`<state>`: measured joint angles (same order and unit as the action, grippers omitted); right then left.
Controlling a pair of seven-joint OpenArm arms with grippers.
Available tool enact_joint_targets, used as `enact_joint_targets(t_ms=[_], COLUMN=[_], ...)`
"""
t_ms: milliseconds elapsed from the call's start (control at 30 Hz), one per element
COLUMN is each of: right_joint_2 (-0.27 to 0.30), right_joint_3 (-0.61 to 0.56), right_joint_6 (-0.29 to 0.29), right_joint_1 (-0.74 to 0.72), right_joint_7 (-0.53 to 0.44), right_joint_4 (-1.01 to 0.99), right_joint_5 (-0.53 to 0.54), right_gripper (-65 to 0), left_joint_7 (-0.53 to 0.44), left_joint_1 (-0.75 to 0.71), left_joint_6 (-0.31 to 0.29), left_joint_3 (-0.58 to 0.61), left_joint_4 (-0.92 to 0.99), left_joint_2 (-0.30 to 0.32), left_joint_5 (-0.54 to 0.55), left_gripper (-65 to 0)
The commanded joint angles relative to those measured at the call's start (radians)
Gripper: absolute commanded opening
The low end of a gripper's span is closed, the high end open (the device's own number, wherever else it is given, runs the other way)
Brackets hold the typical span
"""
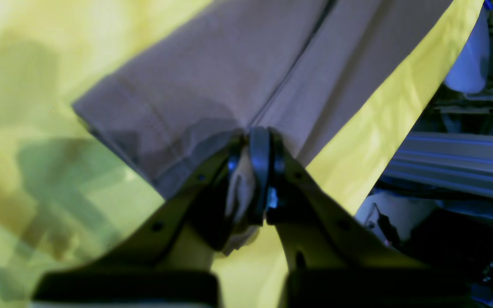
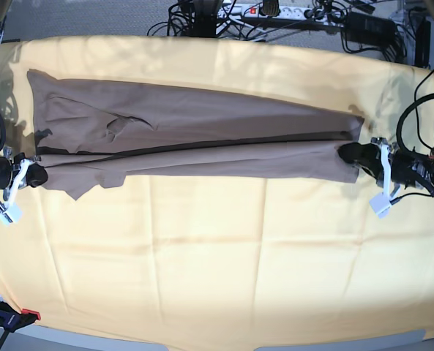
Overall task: Fold the T-shirt properly
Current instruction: 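Lift the hem corners and fold them toward the collar with both grippers, then lay the folded hem down and open both grippers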
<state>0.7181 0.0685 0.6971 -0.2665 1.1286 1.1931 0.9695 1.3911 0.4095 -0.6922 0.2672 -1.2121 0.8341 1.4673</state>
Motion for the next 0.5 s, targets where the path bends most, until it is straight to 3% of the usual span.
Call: enact_joint_targets(t_ms=[0, 67, 133, 300, 367, 467], right_joint_2=[0.036, 0.041, 0.05, 0.048, 0.026, -0.037], right_joint_3=[0.009, 0.009, 0.009, 0.01, 0.01, 0.01], right_joint_6=[0.001, 0.001, 0.001, 0.001, 0.001, 0.001], right_joint_1=[-0.026, -0.031, -0.042, -0.058, -0.058, -0.058], right_joint_7=[-0.008, -0.01, -0.009, -0.024, -0.05, -0.102], right_joint_4=[0.016, 0.018, 0.018, 0.018, 0.018, 0.018], right_joint_5=[0.004, 0.018, 0.076, 0.213, 0.187, 0.045], right_gripper=[-42.6, -26.7, -24.5, -24.5, -24.5, -24.5], left_joint_7=[0.005, 0.005, 0.005, 0.005, 0.005, -0.007], left_joint_1=[0.016, 0.005, -0.004, -0.02, -0.019, -0.019], left_joint_6=[-0.006, -0.006, -0.006, -0.006, -0.006, -0.006], left_joint_3=[-0.013, -0.013, -0.013, -0.013, -0.013, -0.013], left_joint_4=[-0.012, -0.012, -0.012, -0.011, -0.011, -0.011], left_joint_2=[0.025, 0.025, 0.024, 0.025, 0.025, 0.025], left_joint_5=[0.016, 0.016, 0.016, 0.016, 0.016, 0.016], left_gripper=[-58.7, -42.1, -30.4, -29.2, -29.2, -29.2])
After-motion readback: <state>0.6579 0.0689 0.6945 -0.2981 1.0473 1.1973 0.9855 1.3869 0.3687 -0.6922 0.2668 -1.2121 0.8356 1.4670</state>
